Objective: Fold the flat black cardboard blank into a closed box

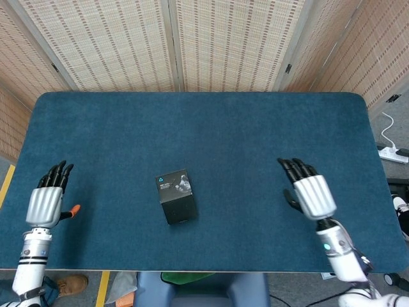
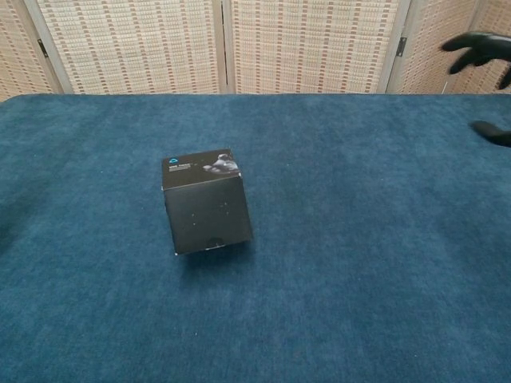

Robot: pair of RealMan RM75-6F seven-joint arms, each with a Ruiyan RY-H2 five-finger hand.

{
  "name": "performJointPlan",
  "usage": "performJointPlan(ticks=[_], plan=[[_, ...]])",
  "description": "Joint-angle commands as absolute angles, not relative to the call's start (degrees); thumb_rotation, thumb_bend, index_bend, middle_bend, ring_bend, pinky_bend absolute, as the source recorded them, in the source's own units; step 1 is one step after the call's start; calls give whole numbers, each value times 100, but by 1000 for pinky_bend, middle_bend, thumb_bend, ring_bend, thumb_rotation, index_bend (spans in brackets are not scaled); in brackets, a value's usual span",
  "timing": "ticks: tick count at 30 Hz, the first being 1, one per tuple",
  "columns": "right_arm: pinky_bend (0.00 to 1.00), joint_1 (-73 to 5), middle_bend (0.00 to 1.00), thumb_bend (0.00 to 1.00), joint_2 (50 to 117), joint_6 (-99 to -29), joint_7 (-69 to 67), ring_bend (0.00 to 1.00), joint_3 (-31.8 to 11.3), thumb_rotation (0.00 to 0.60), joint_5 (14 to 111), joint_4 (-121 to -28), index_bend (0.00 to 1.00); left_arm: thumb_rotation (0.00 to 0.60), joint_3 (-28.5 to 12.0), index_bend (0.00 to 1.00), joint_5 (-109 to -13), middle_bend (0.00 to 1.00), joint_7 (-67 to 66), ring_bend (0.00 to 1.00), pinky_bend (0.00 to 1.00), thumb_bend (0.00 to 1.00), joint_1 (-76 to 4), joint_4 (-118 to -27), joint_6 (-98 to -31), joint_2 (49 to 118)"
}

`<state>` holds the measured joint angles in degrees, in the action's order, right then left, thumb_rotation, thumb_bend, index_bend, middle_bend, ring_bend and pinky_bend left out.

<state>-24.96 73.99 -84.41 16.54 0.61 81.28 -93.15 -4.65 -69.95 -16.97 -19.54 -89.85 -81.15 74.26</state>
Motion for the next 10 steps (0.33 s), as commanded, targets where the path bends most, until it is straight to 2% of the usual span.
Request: performJointPlan(ticks=[1,5,10], plan=[[210,-1726,98,393,6771,-9025,911,33,579,600,8430,-9369,12,600,-149,3,-7443,1,-1517,53,181,195,-1489,-8936,-8660,7417],[184,-1228,79,404,6598,-9425,307,0,773,600,8638,-9133,0,600,81,4,-7732,1,-1304,53,177,196,-1162,-9001,-8930,7316],[181,-644,70,410,6570,-9935,-144,0,811,600,8702,-8962,0,600,238,7,-8057,1,-1161,48,161,195,-775,-9042,-9371,7239]])
